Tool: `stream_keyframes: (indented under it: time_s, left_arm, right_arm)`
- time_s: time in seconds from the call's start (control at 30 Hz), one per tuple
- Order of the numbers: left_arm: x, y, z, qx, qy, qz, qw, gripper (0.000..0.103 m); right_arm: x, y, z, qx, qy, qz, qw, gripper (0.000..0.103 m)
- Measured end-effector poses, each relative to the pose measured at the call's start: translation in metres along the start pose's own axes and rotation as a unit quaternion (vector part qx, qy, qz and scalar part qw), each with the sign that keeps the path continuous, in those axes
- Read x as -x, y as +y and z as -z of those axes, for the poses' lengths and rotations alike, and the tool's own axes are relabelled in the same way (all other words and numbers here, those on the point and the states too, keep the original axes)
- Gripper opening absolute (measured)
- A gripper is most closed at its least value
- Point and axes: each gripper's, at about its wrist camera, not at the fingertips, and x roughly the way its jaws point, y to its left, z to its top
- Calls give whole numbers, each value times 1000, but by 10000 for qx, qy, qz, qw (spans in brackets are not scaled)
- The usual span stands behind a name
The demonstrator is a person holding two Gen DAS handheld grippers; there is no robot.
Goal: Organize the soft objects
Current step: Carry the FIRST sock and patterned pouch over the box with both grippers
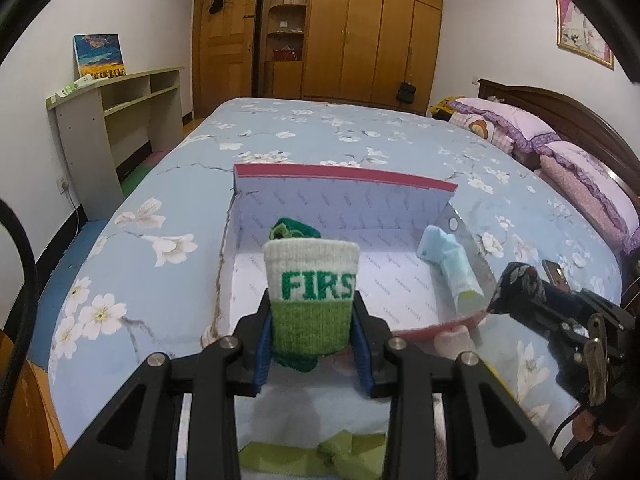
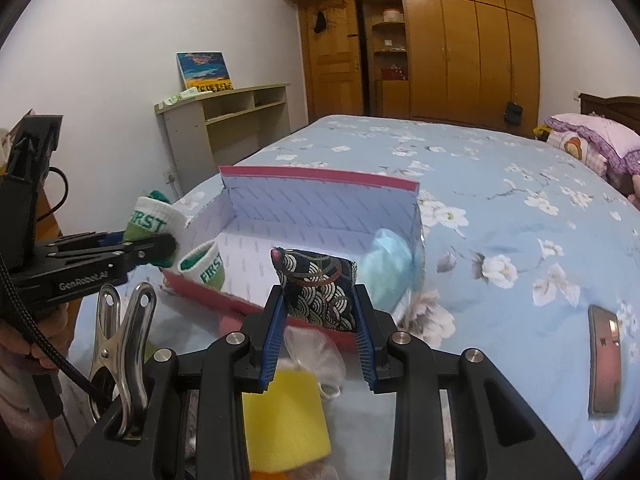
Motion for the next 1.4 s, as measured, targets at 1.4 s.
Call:
stream_keyframes:
  time_s: [1.4]
  left_arm:
    - [-105,-14,10,-140,672,-407,9968,35]
  right_arm:
    - [-96,-30,3,-444,850,54,9954,33]
